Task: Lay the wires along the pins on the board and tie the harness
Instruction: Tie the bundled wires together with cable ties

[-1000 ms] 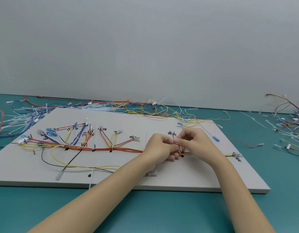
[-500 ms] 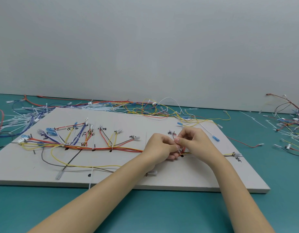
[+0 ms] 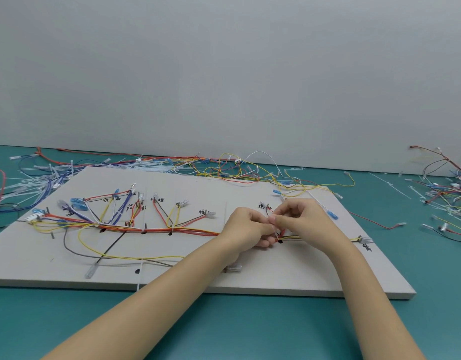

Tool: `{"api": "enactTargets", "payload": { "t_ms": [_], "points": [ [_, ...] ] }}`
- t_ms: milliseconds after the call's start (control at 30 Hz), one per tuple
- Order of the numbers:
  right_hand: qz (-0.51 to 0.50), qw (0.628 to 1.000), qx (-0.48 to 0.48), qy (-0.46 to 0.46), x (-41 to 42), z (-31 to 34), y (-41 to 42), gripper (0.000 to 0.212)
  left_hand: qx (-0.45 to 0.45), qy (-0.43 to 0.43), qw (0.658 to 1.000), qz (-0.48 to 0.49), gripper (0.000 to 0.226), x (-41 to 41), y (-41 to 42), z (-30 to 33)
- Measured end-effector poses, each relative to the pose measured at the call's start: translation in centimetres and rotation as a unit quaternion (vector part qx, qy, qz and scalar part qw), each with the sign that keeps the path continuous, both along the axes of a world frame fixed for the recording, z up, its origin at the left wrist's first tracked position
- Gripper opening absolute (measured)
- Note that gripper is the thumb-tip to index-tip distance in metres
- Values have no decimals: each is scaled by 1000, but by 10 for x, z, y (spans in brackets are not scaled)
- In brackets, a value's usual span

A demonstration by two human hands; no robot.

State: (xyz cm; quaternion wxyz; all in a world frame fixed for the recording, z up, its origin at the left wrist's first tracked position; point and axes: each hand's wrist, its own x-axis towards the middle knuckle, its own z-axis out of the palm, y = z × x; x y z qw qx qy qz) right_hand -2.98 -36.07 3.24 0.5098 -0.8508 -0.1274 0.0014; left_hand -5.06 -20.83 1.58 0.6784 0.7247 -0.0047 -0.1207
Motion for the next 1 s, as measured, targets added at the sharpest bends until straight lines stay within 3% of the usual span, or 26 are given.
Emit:
{"api": "enactTargets", "payload": {
  "t_ms": [467, 1000],
  "points": [
    [-13, 997, -61, -35, -1, -1, 6, 13, 7, -11, 1000, 5, 19, 1, 0, -3],
    [-22, 997, -58, -40, 1, -5, 5, 13, 17, -24, 1000, 5, 17, 2, -3, -6]
  ]
}}
